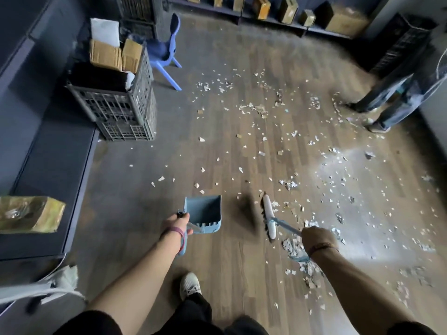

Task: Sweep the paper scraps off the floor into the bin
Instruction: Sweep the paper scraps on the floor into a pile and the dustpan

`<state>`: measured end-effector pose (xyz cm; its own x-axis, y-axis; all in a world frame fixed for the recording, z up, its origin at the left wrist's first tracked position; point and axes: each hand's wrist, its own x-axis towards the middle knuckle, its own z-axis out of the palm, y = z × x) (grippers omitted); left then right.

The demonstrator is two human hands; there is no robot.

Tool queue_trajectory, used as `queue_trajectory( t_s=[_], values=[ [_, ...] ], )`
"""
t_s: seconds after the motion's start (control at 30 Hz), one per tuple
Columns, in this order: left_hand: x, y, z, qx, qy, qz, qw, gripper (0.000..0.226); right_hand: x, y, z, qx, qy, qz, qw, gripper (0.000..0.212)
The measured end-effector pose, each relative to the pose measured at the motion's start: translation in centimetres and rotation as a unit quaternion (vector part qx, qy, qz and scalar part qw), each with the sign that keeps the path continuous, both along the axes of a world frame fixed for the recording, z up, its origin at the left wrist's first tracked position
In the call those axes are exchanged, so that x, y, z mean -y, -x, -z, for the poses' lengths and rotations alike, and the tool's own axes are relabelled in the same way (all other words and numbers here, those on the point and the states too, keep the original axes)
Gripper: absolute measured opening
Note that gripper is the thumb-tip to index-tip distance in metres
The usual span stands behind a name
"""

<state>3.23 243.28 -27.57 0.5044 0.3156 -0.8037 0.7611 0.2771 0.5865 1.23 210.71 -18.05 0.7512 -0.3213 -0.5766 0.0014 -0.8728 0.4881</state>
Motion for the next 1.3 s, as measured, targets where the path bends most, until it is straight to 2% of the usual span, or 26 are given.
queue_trajectory(
  t_s=[0.33, 0.6, 0.73, 0.87, 0.97, 1.13, 1.3],
  values=[
    [-4.5, -0.4, -0.1, -0.031, -0.028, -0.042, 0.998, 0.012, -9.1, -5.5, 0.6, 0.006, -0.098, -0.072, 0.993, 0.033],
    [-10.9, -2.1, -0.7, -0.021, -0.042, -0.139, 0.989, 0.036, -19.6, -11.9, 2.6, -0.005, -0.215, -0.176, 0.961, 0.034],
    [-13.3, -4.6, -1.5, -0.024, -0.040, -0.185, 0.982, 0.017, -23.9, -16.8, 4.1, -0.021, -0.255, -0.203, 0.945, 0.034],
    [-15.2, -8.5, -1.4, -0.038, -0.055, -0.233, 0.970, 0.024, -26.9, -22.9, 6.1, -0.041, -0.293, -0.226, 0.928, 0.035],
    [-16.1, -11.9, -1.0, -0.073, -0.075, -0.243, 0.964, 0.038, -28.4, -27.9, 7.4, -0.066, -0.309, -0.224, 0.922, 0.035],
    [-14.2, -18.2, -0.5, -0.063, -0.074, -0.198, 0.975, 0.016, -27.3, -34.5, 8.7, -0.098, -0.309, -0.192, 0.926, 0.035],
    [-9.8, -24.5, -0.1, -0.054, -0.093, -0.140, 0.984, 0.020, -20.3, -38.3, 9.1, -0.102, -0.269, -0.096, 0.953, 0.037]
  ],
)
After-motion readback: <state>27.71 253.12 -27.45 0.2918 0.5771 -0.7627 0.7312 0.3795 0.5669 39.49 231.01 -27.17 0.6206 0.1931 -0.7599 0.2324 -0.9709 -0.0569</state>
